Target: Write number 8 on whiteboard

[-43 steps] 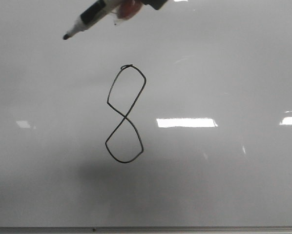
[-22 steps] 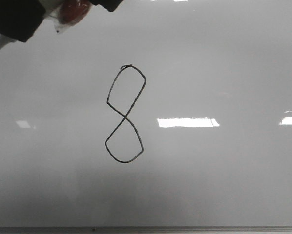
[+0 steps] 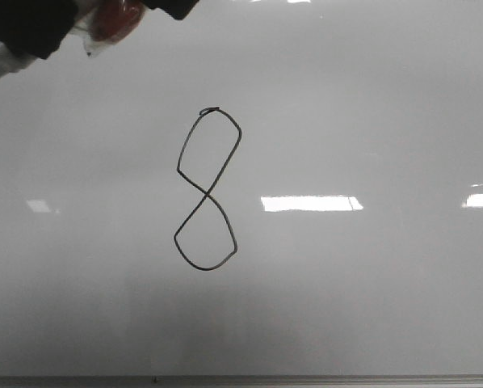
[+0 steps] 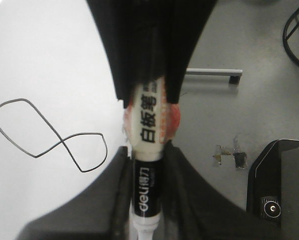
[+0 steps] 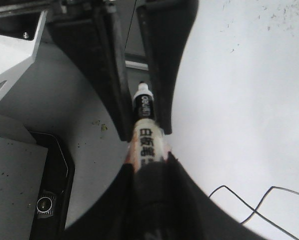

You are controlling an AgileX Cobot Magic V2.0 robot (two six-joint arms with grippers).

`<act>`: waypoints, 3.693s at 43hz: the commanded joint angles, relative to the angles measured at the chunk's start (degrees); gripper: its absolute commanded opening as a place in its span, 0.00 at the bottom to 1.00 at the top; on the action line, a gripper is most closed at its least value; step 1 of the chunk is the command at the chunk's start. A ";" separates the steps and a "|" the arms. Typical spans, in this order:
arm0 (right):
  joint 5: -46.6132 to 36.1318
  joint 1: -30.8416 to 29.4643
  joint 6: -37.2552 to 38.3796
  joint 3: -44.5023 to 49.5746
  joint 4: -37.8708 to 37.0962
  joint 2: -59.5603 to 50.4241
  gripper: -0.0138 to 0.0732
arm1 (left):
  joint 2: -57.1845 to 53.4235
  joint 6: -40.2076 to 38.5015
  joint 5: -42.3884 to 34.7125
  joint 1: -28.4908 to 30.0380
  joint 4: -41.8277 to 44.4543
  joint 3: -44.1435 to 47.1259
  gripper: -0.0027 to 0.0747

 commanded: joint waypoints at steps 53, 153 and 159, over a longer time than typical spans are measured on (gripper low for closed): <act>-32.04 -35.50 33.52 48.73 3.63 -65.56 0.09 | -22.41 -35.60 -38.17 32.91 -6.62 28.99 0.01; -31.21 -35.50 33.52 53.02 3.63 -71.09 0.09 | 25.15 -36.71 -62.92 24.06 -2.06 11.77 0.12; -30.98 -35.50 33.52 53.02 3.63 -71.09 0.09 | 24.10 -36.46 -62.92 24.06 -2.06 11.77 0.29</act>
